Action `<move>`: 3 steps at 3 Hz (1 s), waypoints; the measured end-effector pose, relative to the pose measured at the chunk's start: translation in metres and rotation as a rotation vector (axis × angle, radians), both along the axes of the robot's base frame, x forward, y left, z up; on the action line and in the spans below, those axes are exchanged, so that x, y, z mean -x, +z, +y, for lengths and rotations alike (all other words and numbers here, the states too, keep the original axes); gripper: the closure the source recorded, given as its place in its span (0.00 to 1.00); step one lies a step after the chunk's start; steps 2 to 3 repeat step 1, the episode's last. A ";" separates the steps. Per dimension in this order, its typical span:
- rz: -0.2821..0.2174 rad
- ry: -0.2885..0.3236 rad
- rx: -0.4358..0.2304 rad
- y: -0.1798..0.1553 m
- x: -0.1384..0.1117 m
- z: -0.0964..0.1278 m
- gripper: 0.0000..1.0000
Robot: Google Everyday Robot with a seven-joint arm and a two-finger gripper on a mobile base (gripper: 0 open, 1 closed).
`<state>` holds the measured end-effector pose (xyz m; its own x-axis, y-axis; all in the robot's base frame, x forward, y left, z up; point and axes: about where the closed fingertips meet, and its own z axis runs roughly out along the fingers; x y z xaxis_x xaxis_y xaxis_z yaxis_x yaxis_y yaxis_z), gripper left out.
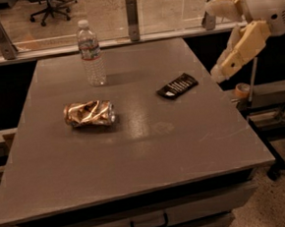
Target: Knock orange can over
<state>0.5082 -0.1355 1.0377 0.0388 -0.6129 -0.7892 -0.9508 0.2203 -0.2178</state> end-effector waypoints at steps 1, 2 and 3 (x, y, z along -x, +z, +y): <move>-0.029 -0.009 -0.003 0.014 -0.001 -0.004 0.00; -0.029 -0.009 -0.003 0.014 -0.001 -0.004 0.00; -0.029 -0.009 -0.003 0.014 -0.001 -0.004 0.00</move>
Offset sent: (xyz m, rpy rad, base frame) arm 0.0000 0.0000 0.0000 0.0000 0.0000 0.0000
